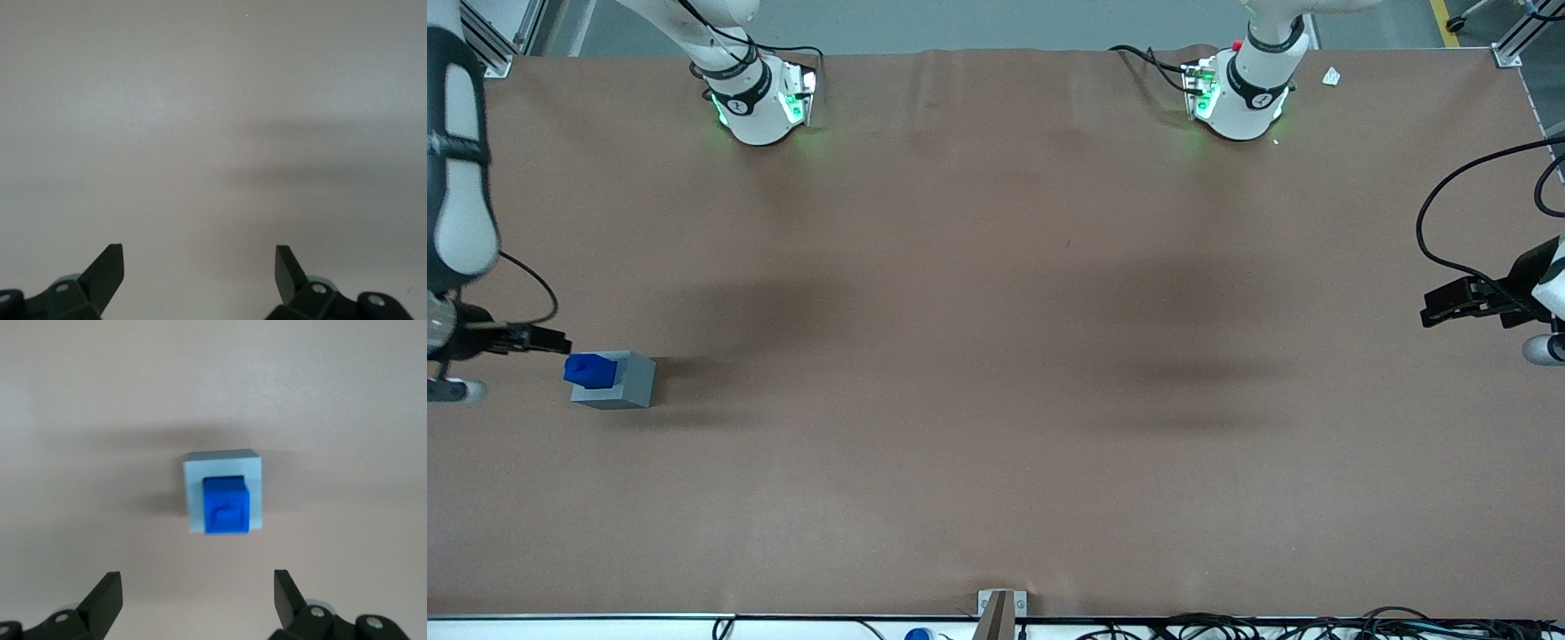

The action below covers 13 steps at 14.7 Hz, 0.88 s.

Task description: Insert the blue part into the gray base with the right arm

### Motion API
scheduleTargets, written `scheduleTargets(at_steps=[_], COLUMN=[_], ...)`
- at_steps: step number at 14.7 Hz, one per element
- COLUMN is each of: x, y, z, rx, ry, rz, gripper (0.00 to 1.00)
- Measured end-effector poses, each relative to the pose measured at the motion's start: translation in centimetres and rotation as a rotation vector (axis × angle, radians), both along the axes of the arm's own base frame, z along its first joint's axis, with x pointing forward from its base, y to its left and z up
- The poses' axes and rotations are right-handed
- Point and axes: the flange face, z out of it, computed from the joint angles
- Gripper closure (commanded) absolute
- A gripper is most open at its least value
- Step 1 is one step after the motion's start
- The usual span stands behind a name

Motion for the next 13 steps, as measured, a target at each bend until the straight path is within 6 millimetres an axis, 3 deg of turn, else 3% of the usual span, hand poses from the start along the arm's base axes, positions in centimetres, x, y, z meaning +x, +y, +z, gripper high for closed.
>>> scheduleTargets(at_steps=[4,6,9,13], x=[-4.7,-7.0,-9.7,-12.5], y=[1.5,2.4,4.6,8.8], z=[10.7,14.7,18.4,20.6], rx=[0.052,0.048,0.046,0.042], ry=[-0.047,-0.064,-0.074,-0.081], rz=[-0.047,-0.096,-0.108,-0.106], gripper=[0.00,0.00,0.00,0.00])
